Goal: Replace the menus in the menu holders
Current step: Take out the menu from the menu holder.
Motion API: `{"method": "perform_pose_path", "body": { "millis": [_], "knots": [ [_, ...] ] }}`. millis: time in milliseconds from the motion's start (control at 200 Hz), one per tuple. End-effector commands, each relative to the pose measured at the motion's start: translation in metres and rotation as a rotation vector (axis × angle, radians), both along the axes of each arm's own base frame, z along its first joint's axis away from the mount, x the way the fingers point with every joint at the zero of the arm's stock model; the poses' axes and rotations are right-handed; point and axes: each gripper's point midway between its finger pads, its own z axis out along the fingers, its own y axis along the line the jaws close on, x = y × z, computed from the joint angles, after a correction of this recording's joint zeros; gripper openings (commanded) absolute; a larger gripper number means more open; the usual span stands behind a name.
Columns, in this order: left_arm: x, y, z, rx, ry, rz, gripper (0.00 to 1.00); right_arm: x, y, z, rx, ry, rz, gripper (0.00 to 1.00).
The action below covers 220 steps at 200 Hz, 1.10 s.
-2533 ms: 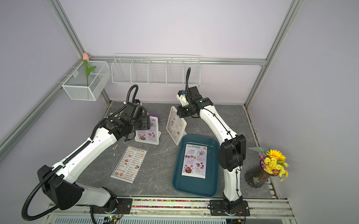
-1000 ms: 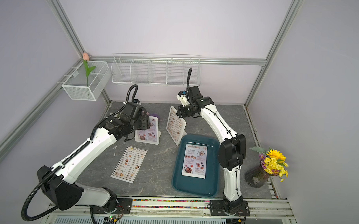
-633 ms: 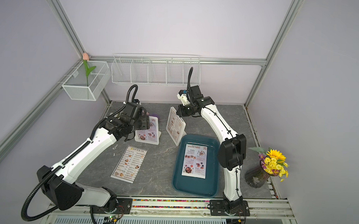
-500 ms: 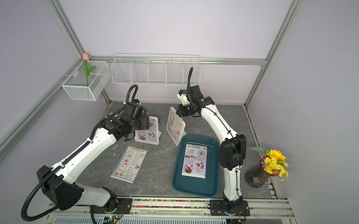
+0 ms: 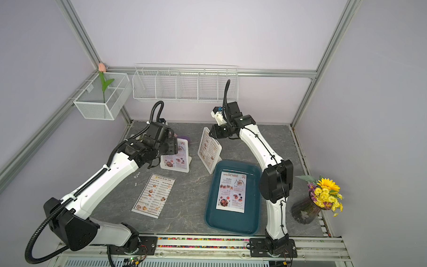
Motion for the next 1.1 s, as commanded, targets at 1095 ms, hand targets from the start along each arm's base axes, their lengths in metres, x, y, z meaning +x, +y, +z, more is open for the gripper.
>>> {"method": "perform_pose_path", "body": {
  "millis": [1095],
  "knots": [
    [-0.003,0.007,0.018,0.003,-0.033,0.014,0.73,0.002,-0.005,0.028,0.058,-0.043,-0.002,0.07]
  ]
}}
